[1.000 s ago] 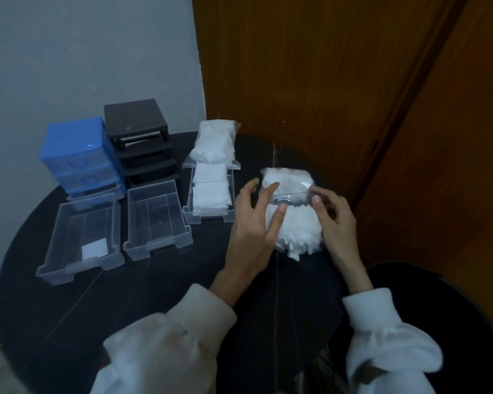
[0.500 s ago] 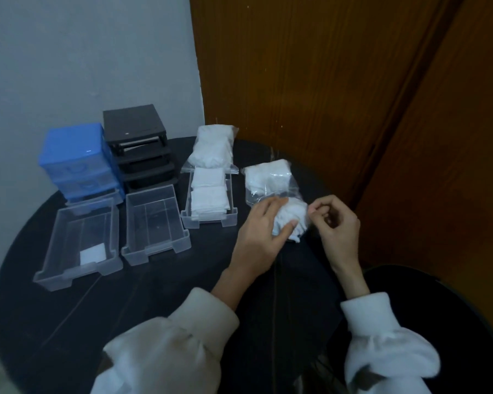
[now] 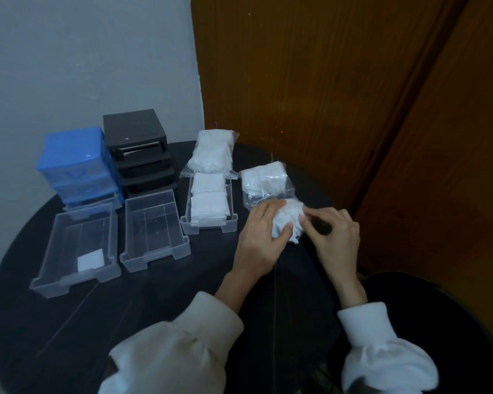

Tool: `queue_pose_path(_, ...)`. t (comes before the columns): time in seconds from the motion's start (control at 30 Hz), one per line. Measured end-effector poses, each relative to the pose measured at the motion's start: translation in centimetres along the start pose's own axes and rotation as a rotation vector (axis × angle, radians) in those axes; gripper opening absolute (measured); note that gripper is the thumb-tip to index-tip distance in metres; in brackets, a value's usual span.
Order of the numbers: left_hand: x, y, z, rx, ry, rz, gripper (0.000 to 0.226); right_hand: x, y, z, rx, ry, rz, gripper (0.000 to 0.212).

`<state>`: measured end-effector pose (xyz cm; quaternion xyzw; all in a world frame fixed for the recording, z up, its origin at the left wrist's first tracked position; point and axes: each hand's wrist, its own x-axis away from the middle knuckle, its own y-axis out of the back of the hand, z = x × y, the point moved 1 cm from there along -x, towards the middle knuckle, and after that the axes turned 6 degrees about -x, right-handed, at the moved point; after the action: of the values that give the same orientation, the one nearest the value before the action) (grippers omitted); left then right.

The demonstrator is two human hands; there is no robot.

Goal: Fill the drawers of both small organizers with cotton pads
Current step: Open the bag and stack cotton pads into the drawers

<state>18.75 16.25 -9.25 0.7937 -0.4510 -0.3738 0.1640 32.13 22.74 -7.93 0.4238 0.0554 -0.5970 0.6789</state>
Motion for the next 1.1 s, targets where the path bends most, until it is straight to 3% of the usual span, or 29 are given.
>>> queue_pose_path(0.13, 0.0, 0.1, -0.08, -0.001, 0.006, -0.039, 0.058, 0.06, -0.3, 0.11, 0.112, 0.051, 0.075, 0.02)
queue_pose_path(0.33, -0.07, 0.29, -0.56, 0.002, 0.02, -0.047, 0.054, 0.03, -0.52, 0.07, 0.153, 0.059, 0.102, 0.007)
queue_pose_path(0.57, -0.1, 0.52, -0.6, -0.012, 0.057, -0.067, 0.051, 0.01, -0.51, 0.3, 0.031, 0.08, 0.118, 0.02)
queue_pose_path(0.9, -0.08, 0.54, -0.51, -0.065, 0.031, -0.08, 0.041, 0.21, -0.42, 0.28, 0.025, 0.07, 0.097, 0.007)
queue_pose_path(1.1, -0.03, 0.47, -0.47, -0.033, 0.029, -0.083, 0.044, 0.12, -0.39, 0.38, -0.013, 0.092, 0.048, 0.015)
